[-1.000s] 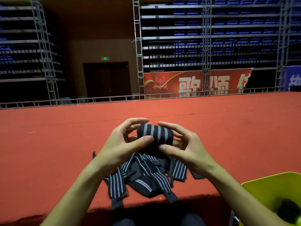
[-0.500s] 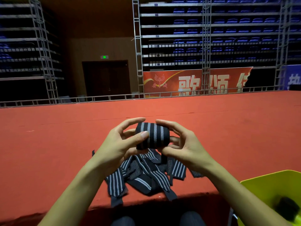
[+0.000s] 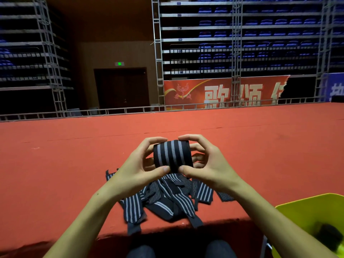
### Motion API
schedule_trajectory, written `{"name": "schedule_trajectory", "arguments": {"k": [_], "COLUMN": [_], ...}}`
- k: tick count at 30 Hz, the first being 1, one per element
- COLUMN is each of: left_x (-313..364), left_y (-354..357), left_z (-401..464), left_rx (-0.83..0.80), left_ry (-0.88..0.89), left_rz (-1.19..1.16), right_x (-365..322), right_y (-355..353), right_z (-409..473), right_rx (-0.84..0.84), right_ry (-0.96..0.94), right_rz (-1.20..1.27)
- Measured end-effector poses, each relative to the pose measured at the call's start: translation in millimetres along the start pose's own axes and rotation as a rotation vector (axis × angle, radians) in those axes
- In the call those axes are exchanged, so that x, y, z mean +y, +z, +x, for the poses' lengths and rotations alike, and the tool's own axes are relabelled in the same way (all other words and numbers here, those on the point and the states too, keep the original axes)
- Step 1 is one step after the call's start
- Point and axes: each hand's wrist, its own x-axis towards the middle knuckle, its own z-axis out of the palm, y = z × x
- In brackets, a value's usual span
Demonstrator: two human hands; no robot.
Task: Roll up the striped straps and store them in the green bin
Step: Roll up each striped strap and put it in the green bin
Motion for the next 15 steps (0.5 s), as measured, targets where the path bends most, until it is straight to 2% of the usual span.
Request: {"name": "schedule_trajectory", "arguments": {"k": [3, 6, 15], "left_x": [-1, -4, -27], "left_y": [-5, -5, 24], "left_z": [3, 4, 2], "left_rx": [0.005, 0.003, 0.122], "left_ry": [-0.033, -0.053, -0.073], "left_rz": [0.148, 0.200, 0.030], "right_x": [-1, 1, 14], "right_y": [0, 3, -5], "right_z": [-3, -5, -6], "right_rx": [-0.024, -0.053, -0.055], "right_ry": [-0.057, -0.102, 0.014], "right_rz": [-0.148, -0.237, -0.244]}}
